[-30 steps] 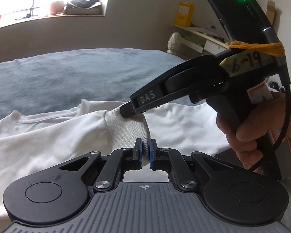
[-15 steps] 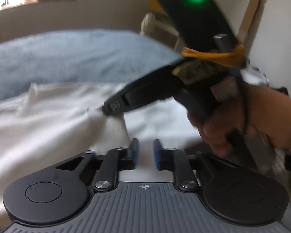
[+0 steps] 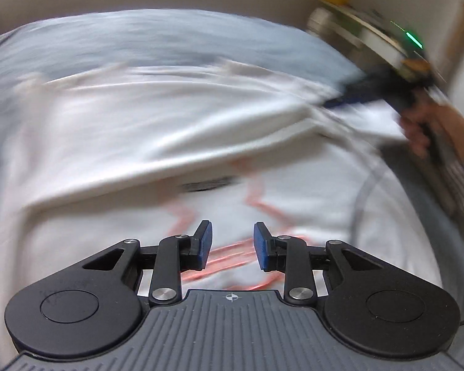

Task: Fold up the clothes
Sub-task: 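Carry the cuff across the sweatshirt front with the right gripper while the left gripper releases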

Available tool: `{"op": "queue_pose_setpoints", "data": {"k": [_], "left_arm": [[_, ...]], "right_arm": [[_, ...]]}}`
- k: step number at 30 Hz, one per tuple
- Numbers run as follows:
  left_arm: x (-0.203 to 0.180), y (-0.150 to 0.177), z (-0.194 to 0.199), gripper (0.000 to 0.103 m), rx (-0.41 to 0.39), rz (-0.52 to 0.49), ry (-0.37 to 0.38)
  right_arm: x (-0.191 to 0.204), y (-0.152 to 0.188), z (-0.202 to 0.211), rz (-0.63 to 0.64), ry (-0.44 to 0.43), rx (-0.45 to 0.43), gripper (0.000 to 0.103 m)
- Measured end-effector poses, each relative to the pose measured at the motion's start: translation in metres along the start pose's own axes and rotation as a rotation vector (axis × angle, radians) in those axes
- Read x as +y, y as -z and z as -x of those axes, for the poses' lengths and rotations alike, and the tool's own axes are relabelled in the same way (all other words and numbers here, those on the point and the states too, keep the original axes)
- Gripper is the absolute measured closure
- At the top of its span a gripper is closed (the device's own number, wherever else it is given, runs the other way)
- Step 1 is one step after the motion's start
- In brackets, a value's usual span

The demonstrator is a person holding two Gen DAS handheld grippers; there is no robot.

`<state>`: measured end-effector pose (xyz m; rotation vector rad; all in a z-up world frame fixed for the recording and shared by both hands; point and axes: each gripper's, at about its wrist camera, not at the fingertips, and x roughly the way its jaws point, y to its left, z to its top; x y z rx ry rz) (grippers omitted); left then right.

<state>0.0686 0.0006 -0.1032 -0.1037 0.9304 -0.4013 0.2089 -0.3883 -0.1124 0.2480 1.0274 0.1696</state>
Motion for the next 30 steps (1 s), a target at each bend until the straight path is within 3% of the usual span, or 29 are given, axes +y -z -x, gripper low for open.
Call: {"op": "queue_pose_setpoints", "data": {"k": [4,7,9,10,13,23,30], "left_arm": [[0.047,0.003,0.029,0.072,-0.079,0.101,-0.13],[0.069,0.004,0.037,0.071,-0.106,0.121,-0.248],[0.078,0.006,0.037,0.071,-0.104,0.127,-0.324],[0.082,0.008,0.038,0.071,-0.103,0.137,-0.34],[0.09,0.014,0.044,0.071,-0.103,0.168,-0.362],[0.104,0.027,0.053,0.071,-0.115,0.208,-0.361],[0.107,0.033,0.047,0.071,-0.1,0.223,-0.334]], "right_arm": [[-0.019,0.014,0.004,-0.197,-0.094,0.039,0.061],[-0.013,0.021,-0.005,-0.184,-0.076,0.06,0.064],[-0.006,0.024,-0.007,-0.15,-0.058,0.052,0.076],[-0.003,0.025,-0.007,-0.132,-0.049,0.05,0.093],[0.005,0.027,0.001,-0.116,-0.036,0.037,0.1],[0.0,0.057,0.023,-0.235,-0.007,0.024,0.1],[0.005,0.063,0.04,-0.221,0.019,-0.024,0.1]]}}
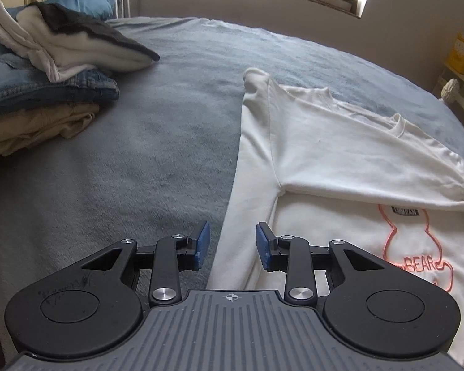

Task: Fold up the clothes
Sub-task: 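Carry the cuff across the sweatshirt front with the right gripper while the left gripper releases, then open the right gripper and lift it off the folded sleeve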

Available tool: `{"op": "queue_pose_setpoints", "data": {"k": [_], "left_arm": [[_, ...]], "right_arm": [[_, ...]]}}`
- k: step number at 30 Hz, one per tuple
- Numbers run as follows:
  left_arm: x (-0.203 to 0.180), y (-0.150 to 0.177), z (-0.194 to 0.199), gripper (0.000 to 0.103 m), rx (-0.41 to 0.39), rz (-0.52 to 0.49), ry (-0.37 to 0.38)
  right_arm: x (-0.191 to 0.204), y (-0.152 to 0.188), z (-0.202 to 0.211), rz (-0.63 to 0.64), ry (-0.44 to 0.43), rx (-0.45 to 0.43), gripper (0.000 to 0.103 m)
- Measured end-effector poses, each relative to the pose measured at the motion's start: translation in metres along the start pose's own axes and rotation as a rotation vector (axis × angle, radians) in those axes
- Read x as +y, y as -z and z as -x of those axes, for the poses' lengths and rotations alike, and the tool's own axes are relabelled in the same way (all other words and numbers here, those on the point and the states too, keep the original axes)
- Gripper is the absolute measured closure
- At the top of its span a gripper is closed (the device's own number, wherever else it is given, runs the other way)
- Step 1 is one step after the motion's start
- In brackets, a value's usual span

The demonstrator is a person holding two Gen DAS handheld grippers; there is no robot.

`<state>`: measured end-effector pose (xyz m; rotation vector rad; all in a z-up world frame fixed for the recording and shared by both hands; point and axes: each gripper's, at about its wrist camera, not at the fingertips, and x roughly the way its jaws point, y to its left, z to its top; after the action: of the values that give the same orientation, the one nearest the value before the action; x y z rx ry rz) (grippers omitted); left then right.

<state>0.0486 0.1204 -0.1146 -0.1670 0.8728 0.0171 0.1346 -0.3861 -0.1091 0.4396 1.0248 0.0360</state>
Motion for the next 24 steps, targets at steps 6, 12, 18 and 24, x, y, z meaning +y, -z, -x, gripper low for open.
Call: {"op": "queue_pose_setpoints", "data": {"k": [6,12,18,24], "left_arm": [[-0.001,-0.009,-0.006,0.071,-0.044,0.014,0.032],[-0.003,-0.028,-0.028,0.071,-0.103,0.029,0.029],[0.003,-0.027,-0.055,0.071,-0.105,0.089,-0.001],[0.01,-0.016,-0.057,0.07,-0.143,0.146,0.016]], "right_arm": [[0.004,0.004,-0.007,0.077,0.171,-0.036,0.096],[0.074,0.002,0.034,0.276,0.156,-0.177,0.094],[0.24,0.014,0.017,0.666,-0.189,-0.058,0.094],[0.363,0.047,-0.064,0.881,-0.314,0.114,0.094]]}}
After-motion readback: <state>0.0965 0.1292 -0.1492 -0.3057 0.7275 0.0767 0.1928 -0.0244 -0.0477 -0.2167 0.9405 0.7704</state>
